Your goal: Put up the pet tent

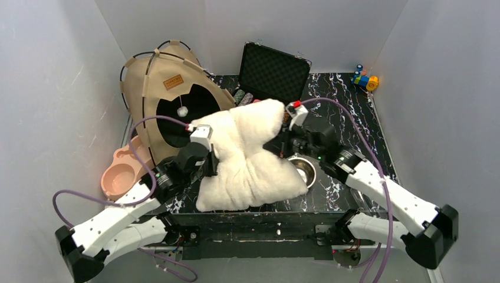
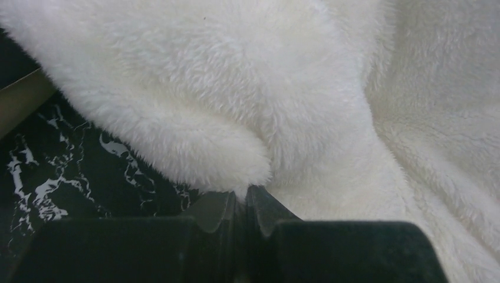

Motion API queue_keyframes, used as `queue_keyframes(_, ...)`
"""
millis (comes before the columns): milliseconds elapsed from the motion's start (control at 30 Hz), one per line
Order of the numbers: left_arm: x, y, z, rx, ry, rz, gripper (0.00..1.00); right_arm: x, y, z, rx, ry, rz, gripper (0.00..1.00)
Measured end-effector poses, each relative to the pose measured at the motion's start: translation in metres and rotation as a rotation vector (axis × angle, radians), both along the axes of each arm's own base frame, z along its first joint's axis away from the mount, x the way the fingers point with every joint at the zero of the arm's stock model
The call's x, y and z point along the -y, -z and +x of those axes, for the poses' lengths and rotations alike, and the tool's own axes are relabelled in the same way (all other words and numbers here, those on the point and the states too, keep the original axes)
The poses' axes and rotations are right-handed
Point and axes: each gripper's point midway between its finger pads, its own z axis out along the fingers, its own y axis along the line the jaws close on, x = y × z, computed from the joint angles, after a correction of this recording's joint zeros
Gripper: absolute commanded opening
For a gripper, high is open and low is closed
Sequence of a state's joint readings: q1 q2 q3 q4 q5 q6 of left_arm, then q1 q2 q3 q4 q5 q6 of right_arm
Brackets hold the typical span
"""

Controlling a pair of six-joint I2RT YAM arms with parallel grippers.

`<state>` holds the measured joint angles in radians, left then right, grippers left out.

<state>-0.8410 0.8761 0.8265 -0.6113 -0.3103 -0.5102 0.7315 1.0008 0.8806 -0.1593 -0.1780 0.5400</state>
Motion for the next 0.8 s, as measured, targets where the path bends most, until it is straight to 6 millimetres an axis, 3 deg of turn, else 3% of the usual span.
queue_keyframes(133,-0.032,-0.002,-0.013,0.037,-0.073,-0.011,0.00,-0.046,-0.013,0.000,0.067,-0.083,-0.011,0.01)
queue_keyframes(300,-0.046,0.004,-0.015,0.055,-0.084,0.045,0.00,-0.093,-0.025,0.014,0.123,-0.146,-0.010,0.01)
queue_keyframes(567,-0.059,0.027,0.005,0.015,-0.084,0.113,0.00,-0.128,-0.019,0.037,0.165,-0.197,-0.036,0.01)
queue_keyframes(700,-0.067,0.026,0.017,0.026,-0.081,0.092,0.00,-0.146,-0.024,0.045,0.193,-0.235,-0.035,0.01)
queue_keyframes(800,-0.064,0.024,0.019,0.035,-0.039,0.085,0.00,-0.149,-0.024,0.043,0.210,-0.244,-0.039,0.01)
